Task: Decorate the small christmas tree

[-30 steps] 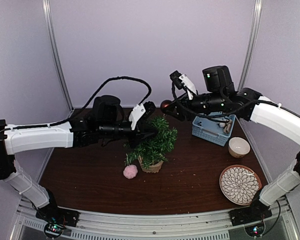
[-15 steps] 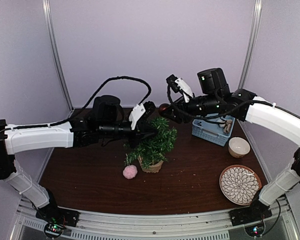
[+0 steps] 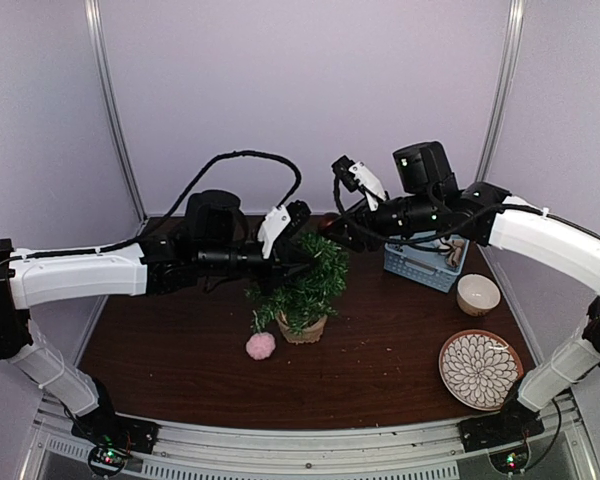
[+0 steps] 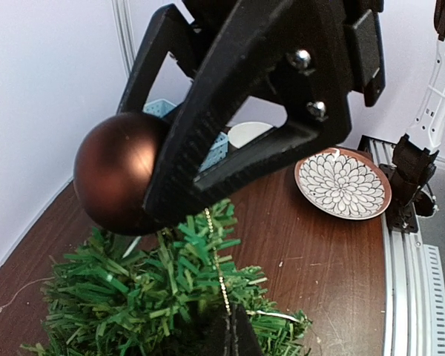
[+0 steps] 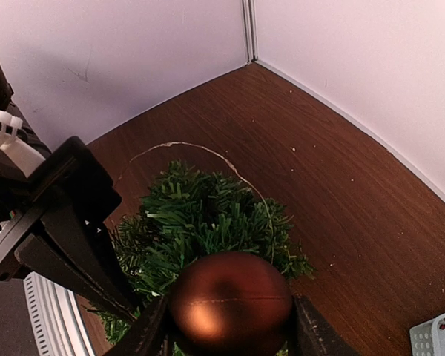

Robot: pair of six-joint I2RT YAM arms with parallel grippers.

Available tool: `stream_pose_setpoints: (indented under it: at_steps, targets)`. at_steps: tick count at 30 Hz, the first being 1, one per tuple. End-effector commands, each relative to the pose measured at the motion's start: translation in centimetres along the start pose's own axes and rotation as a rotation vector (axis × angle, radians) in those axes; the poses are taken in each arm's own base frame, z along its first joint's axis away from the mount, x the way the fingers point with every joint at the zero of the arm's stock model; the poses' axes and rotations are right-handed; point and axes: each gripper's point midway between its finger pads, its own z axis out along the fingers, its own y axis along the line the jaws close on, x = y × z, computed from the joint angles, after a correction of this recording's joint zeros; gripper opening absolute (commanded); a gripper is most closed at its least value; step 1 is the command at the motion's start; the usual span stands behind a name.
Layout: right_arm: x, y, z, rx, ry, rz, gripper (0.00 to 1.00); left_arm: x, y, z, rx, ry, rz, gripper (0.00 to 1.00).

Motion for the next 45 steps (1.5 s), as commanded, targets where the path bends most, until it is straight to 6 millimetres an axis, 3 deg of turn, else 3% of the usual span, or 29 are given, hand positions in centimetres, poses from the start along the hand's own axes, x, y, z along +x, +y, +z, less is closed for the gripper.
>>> stream_pose_setpoints:
  at_steps: [1, 8, 16, 23, 30, 38, 41, 45]
  targets:
    - [0.3, -0.5, -0.6, 0.029, -0.003, -0.002, 0.34, -0.9, 0.3, 0.2, 0.002, -0.029, -0.008, 0.00]
    - [-0.7, -0.4, -2.0, 0.049, -0.037, -0.006, 0.56, -0.9, 0.3, 0.5, 0.012, -0.016, -0.009, 0.00]
    - [-0.9, -0.9, -3.1, 0.092, -0.050, -0.011, 0.69, -1.2, 0.4, 0.2, 0.003, -0.020, -0.008, 0.18]
    - [-1.0, -1.0, -3.5, 0.105, -0.057, -0.017, 0.74, -1.4, 0.2, -0.1, 0.008, -0.021, -0.005, 0.26]
    - [-1.9, -1.9, -5.3, 0.157, -0.108, -0.028, 0.77, -2.9, -0.7, -1.4, 0.023, -0.060, 0.044, 0.33]
    - [-1.6, -5.5, -7.6, 0.197, -0.144, 0.077, 0.77, -4.5, -1.2, -4.2, -0.012, -0.101, 0.059, 0.47]
    - [-1.0, -7.5, -8.5, 0.202, -0.165, 0.144, 0.77, -4.4, -0.2, -5.5, -0.058, -0.113, 0.019, 0.48]
    - [1.7, -11.4, -9.0, 0.286, -0.116, 0.217, 0.77, -3.9, 2.2, -7.4, -0.117, -0.144, -0.090, 0.48]
